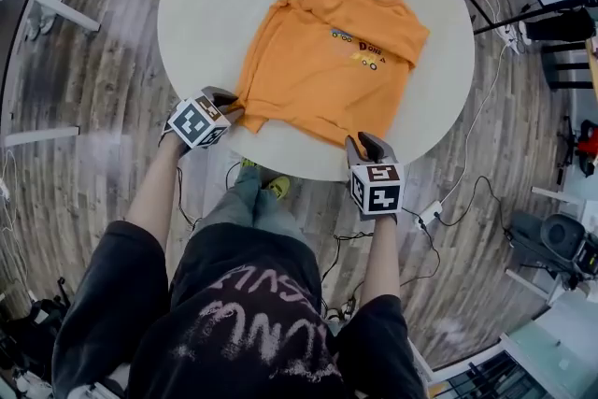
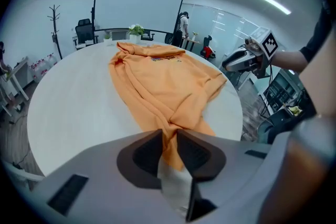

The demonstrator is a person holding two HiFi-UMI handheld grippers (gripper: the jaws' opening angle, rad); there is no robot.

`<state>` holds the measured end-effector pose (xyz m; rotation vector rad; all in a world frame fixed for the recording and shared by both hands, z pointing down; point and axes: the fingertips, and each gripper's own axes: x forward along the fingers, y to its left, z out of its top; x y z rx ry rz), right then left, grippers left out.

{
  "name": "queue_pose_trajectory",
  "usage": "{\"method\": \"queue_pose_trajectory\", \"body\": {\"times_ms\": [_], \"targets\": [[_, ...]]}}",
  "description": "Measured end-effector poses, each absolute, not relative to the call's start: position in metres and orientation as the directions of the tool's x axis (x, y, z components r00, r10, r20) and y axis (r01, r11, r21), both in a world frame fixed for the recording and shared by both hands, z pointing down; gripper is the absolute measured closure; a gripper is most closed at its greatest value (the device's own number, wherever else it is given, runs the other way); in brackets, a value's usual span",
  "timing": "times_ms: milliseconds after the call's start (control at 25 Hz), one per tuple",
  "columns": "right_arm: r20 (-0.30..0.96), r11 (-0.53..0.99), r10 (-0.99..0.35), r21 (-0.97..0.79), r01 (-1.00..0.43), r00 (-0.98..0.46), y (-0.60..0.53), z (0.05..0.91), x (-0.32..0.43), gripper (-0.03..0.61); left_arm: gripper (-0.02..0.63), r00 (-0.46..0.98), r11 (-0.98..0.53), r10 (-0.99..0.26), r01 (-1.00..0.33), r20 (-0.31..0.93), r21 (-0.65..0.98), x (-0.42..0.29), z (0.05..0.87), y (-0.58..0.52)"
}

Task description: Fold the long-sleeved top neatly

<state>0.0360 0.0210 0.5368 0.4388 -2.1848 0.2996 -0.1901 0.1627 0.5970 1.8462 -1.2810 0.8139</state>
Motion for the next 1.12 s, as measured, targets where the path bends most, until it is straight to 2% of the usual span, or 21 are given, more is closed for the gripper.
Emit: {"method": "queue_pose_trajectory", "body": {"times_ms": [120,440,1120], "targets": [[0.793,0.908,-0.210,-0.058,-0.415,-0.571,0.016,0.536,0.045,0.479,0.552,0.273,-0.253,-0.484,-0.953,0.831,0.166,-0.194,0.589,0.157],[0.785,0.914,-0.184,-0.084,-0.396,-0.591,0.018,0.540,0.039,0.480,0.558,0.168,-0.377,-0.464,-0.926,0.870,-0.022,-0.226,0.547,0.154],[0.798,0.906,-0.194,-0.078,-0.416,-0.571,-0.014,0.529,-0.057,0.486,0.595,-0.104,-0.418,-0.534,-0.830,0.839,-0.369,-0.438,0.461,0.082]]}}
